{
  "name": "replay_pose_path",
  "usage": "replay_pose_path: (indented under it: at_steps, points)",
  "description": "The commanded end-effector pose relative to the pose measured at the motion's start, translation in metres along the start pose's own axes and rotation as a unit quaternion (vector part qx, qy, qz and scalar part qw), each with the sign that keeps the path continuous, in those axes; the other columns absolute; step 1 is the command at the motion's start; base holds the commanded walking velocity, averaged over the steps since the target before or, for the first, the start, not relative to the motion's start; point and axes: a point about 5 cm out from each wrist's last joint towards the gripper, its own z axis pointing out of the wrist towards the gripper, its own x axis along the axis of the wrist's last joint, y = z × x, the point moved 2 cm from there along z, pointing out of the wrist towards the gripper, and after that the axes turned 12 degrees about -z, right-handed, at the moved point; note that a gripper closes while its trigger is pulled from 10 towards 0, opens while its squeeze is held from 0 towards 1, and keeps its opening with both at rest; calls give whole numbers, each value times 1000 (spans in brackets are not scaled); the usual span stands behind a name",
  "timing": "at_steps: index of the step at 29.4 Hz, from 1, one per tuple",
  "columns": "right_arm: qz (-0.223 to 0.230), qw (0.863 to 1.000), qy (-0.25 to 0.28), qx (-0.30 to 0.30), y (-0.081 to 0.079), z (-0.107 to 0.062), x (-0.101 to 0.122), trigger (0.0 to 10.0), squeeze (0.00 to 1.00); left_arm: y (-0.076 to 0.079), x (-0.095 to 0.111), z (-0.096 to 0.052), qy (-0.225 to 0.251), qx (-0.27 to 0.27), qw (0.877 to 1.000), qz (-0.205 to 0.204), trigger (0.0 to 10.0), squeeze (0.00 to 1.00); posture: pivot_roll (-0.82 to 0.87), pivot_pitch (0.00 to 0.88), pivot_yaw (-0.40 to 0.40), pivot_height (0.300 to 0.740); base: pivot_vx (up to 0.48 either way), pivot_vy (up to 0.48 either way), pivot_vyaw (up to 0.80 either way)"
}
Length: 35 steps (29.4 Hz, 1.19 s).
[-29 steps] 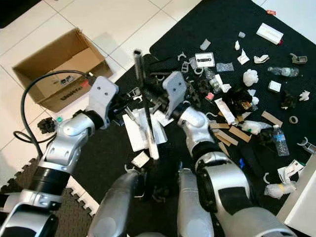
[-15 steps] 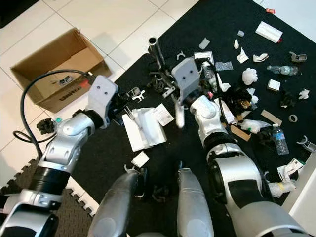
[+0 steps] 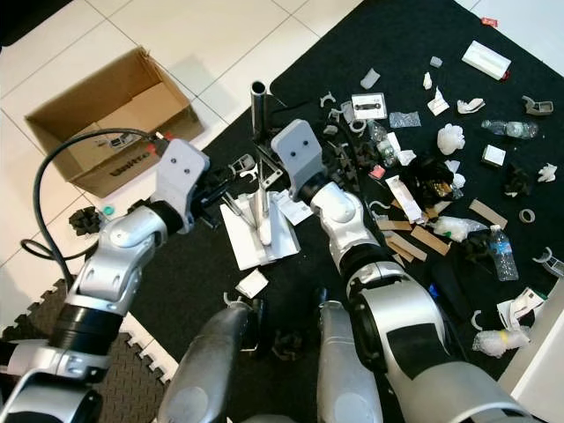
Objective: Sweep floor
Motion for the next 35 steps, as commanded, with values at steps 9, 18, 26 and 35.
replay_pose_path:
  at_steps: [9,18,26,35]
  points:
    - [-66,997,41,-26,13,7,19,10000,0,8,-42,-5,-81,-9,996,-46,10000,0,182,391,-39,740,0,0,0]
    - [-166,986,29,14,3,4,14,10000,0,12,-40,-3,-79,-15,996,-47,10000,0,179,404,-35,740,0,0,0]
    - [-218,971,2,93,-20,0,2,10000,0,11,-42,-5,-81,-12,995,-48,10000,0,188,406,-44,740,0,0,0]
    - [-260,954,-39,143,-25,-11,-17,10000,0,12,-43,-5,-81,-9,995,-51,10000,0,178,409,-47,740,0,0,0]
